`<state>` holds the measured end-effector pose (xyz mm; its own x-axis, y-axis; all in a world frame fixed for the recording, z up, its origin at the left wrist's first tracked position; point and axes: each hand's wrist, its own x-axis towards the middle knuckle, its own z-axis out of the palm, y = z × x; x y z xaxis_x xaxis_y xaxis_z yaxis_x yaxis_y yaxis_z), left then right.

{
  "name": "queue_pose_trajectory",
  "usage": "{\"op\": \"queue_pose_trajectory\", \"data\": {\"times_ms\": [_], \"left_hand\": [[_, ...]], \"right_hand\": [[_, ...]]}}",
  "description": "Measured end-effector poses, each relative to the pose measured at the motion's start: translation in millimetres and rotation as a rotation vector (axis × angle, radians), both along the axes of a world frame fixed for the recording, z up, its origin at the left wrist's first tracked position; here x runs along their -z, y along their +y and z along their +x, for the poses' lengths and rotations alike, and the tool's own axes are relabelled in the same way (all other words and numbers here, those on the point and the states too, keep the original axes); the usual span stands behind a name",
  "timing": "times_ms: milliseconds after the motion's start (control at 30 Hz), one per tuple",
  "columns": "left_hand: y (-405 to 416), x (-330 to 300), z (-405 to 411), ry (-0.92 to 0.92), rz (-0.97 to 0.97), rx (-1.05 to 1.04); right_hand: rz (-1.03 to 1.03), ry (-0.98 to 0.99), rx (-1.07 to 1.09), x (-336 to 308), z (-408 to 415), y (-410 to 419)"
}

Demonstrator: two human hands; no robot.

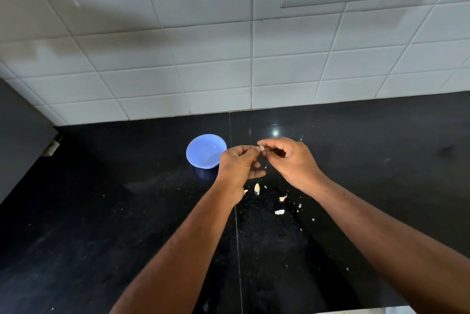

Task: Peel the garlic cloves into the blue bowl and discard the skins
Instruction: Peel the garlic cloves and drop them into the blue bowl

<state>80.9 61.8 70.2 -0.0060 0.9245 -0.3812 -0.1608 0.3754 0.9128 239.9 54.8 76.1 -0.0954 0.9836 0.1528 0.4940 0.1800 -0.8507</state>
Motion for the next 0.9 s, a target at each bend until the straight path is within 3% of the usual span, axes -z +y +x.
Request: {"op": "queue_pose_trajectory", "data": {"times_ms": [133,267,533,667,900], "left_hand": [[-1,-2,4,0.091,0.052,0.019],[-3,-1,5,0.098,0.055,0.019],[-5,2,-4,0.17,-0.066,0.02],[-9,5,-4,0.377,0.097,0.103],[-14,-6,3,0.272,0.386,0.127]], "right_hand": [[-0.086,0.091,0.01,0,-4,1],[-0.207,0.361,0.06,0,-6,0],[-0.369,0.647,0.155,-4,-2,1],[-0.433,0.743,0.128,-8,-1,1],[-0.497,0.679,0.063,-13,1,-1]]}}
